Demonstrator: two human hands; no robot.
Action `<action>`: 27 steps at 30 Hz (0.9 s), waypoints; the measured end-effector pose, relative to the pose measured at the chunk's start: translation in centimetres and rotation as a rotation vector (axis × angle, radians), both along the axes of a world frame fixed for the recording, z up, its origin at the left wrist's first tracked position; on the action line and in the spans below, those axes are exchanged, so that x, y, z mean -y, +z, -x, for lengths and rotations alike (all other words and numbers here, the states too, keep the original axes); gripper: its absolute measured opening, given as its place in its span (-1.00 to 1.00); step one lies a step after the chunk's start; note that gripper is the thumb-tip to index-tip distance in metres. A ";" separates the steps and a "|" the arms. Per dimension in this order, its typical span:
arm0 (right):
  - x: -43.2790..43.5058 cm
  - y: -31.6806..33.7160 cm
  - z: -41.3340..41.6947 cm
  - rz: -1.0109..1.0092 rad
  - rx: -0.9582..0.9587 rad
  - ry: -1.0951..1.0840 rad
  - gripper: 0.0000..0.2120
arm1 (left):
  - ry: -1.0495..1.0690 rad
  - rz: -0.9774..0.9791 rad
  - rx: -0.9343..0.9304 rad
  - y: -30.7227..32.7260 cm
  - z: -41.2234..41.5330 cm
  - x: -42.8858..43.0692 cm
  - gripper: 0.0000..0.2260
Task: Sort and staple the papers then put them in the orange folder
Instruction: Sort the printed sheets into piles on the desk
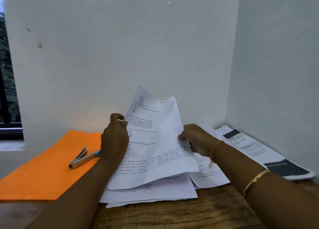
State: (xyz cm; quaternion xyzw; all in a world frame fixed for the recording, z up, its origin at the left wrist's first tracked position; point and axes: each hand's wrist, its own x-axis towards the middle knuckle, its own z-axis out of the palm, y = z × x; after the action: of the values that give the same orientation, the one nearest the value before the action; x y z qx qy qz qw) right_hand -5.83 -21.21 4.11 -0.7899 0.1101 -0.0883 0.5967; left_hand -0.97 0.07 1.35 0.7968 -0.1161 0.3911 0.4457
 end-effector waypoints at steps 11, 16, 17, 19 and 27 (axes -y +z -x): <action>8.8 2.0 2.2 0.766 0.022 -0.468 -0.85 | 0.063 -0.488 -0.405 -2.0 -1.9 -0.5 -0.61; 12.3 0.2 3.4 0.890 -0.083 -0.519 -0.73 | 0.092 -0.600 -0.547 -2.3 -2.2 -0.9 -0.54; 12.8 -0.1 3.6 0.905 -0.096 -0.520 -0.72 | 0.100 -0.608 -0.553 -2.3 -2.2 -0.9 -0.54; 13.3 -0.7 3.9 0.933 -0.114 -0.507 -0.73 | 0.118 -0.608 -0.555 -2.2 -2.1 -0.9 -0.55; 12.9 -2.9 2.5 0.946 -0.081 -0.442 -0.81 | 0.172 -0.566 -0.519 -2.3 -2.7 -1.2 -0.62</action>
State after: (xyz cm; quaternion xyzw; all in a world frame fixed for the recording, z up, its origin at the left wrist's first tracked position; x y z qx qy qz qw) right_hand -8.36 -34.07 1.19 -0.9337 0.2454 -0.2218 0.1370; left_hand 1.71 1.26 -0.98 0.9675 -0.0357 0.1650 0.1883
